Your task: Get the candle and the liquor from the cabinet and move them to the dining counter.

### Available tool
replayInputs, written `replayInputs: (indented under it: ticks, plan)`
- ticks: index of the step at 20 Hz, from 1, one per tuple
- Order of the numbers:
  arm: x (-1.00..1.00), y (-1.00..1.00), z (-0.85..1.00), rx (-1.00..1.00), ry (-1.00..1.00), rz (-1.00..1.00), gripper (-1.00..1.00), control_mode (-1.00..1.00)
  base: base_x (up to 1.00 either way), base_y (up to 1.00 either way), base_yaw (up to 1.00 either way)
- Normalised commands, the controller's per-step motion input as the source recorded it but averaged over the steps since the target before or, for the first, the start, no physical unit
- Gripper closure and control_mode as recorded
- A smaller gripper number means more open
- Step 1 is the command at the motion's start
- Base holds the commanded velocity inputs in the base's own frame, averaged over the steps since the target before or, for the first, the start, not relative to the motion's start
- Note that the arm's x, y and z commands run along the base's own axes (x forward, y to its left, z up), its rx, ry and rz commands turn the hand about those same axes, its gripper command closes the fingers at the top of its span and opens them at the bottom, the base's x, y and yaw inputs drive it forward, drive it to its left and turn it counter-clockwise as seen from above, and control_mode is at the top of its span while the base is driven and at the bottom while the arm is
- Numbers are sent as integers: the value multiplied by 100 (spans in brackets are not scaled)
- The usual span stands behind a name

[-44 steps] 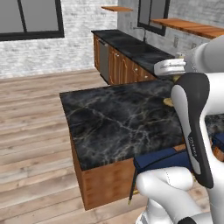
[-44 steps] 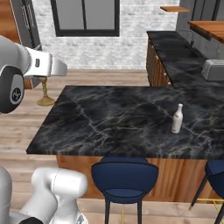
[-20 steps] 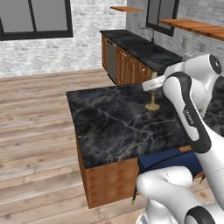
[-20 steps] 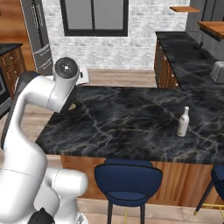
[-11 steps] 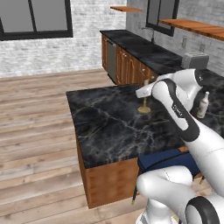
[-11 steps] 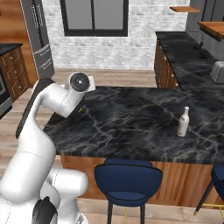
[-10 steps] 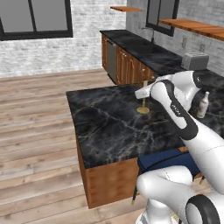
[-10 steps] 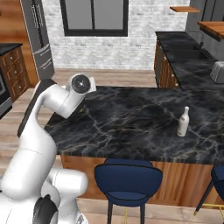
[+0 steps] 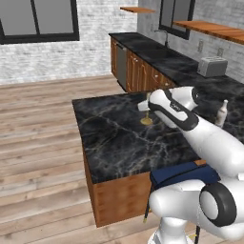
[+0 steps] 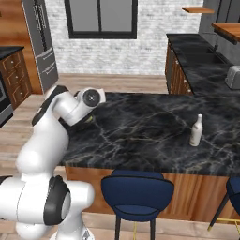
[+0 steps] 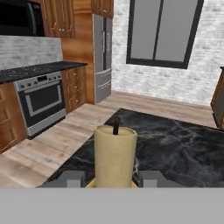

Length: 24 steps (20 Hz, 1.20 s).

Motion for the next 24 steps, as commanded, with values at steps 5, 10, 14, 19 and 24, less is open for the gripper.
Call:
replayInputs:
  ticks: [5,10,14,19,24]
  plan:
    - [39,3,-24,0,6,0,100,-100,0,0,0]
    - [18,0,-56,0,-3,2,100,-100,0,0,0]
    - [2,0,-52,0,-11,1,100,-100,0,0,0]
    - [0,0,-27,0,-3,1,100,-100,0,0,0]
    - [0,1,-38,0,0,1,100,-100,0,0,0]
